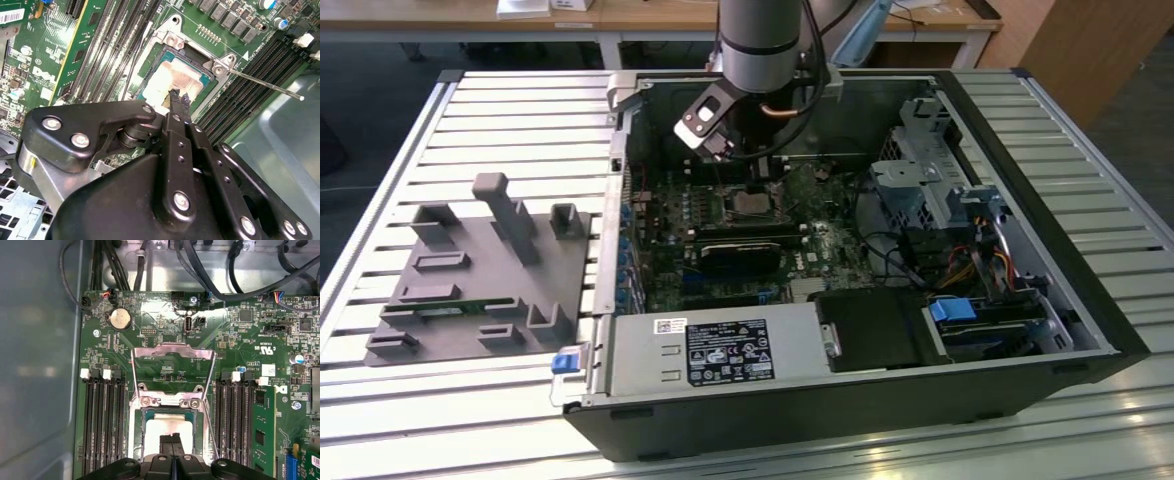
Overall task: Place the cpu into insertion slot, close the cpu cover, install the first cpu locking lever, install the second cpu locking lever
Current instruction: 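Close the cpu cover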
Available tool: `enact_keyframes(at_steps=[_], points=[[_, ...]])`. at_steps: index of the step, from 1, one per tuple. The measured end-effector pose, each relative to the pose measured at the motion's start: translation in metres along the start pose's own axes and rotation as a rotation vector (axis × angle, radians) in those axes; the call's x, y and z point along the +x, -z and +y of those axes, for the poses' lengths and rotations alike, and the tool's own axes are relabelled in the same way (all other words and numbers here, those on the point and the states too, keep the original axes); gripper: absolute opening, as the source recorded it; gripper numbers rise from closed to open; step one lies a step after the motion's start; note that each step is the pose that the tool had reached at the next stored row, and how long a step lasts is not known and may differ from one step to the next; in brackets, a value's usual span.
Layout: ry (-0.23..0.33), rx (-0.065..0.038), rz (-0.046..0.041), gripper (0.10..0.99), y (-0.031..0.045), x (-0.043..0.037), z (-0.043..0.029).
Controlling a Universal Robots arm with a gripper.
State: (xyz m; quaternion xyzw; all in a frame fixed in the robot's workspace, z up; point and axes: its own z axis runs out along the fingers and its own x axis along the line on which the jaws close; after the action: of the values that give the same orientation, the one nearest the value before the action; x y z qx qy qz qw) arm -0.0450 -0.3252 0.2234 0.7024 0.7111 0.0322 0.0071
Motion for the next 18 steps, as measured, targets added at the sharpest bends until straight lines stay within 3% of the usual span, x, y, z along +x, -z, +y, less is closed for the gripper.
enact_keyframes(at_steps=[14, 18], points=[[0.000, 0.000, -0.0004, 0.106, 0.0035, 0.0001, 0.0002], [0.000, 0.000, 0.0000, 0.106, 0.0114, 0.0004, 0.0007]])
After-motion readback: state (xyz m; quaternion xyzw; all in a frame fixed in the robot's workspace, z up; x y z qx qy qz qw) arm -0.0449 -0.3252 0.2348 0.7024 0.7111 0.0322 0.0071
